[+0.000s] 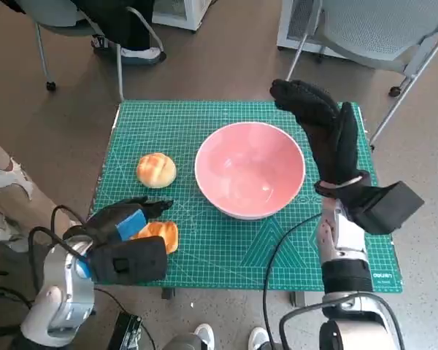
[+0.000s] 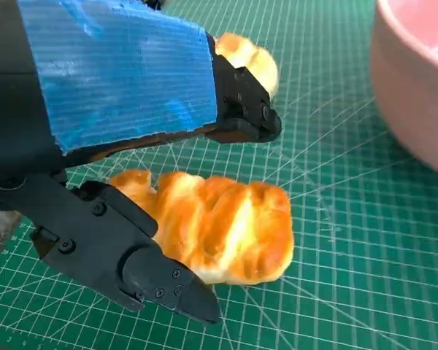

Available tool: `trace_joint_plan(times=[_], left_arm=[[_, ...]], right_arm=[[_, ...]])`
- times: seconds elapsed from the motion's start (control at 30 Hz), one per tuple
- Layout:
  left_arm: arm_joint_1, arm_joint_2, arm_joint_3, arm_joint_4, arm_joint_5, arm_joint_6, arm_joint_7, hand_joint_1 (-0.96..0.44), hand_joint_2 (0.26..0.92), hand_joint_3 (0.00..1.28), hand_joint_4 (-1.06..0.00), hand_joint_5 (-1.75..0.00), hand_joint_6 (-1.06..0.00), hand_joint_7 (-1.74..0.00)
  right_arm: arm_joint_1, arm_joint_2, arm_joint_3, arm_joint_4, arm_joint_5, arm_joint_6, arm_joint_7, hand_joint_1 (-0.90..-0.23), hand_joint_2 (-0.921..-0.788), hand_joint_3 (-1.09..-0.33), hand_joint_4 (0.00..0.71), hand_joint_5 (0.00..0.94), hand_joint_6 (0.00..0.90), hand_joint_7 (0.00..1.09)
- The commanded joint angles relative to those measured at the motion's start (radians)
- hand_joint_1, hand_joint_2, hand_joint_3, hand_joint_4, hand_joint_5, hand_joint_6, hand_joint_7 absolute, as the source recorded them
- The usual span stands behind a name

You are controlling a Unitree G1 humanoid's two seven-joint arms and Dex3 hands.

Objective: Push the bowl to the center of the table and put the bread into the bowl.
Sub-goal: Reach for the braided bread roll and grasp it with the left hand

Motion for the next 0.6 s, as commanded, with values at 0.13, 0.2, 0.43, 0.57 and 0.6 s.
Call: trace_joint_plan(times=[0.13,0.2,0.43,0.57,0.6], left_arm=[[-0.045,-0.019,-0.032,0.078,0.01,0.028,-0.004,-0.44,0.705,0.0,-0.29,-0.01,-0.42,-0.02],[-0.054,-0.022,-0.039,0.095,0.007,0.036,-0.009,-0.43,0.704,0.0,-0.29,-0.01,-0.41,-0.02],[-0.083,-0.029,-0.065,0.157,0.008,0.037,-0.007,-0.41,0.705,0.0,-0.31,-0.01,-0.4,-0.01],[-0.094,-0.037,-0.078,0.183,0.014,0.04,0.003,-0.4,0.707,0.0,-0.38,-0.04,-0.4,-0.01],[-0.095,-0.039,-0.079,0.189,0.012,0.04,0.006,-0.4,0.708,0.0,-0.39,-0.04,-0.4,-0.01]], right_arm=[[0.025,0.001,-0.002,0.001,0.004,0.018,0.004,-0.67,-0.921,-0.806,0.206,0.0,0.184,0.21],[0.025,0.0,-0.002,0.0,0.004,0.018,0.004,-0.67,-0.921,-0.806,0.206,0.0,0.182,0.21],[0.024,-0.002,-0.004,0.005,0.008,0.017,0.011,-0.67,-0.921,-0.806,0.206,0.0,0.179,0.22],[0.026,-0.001,-0.003,-0.002,0.007,0.018,0.011,-0.666,-0.921,-0.811,0.206,0.0,0.177,0.22],[0.026,-0.001,-0.003,-0.002,0.008,0.018,0.011,-0.664,-0.921,-0.812,0.206,0.0,0.176,0.22]])
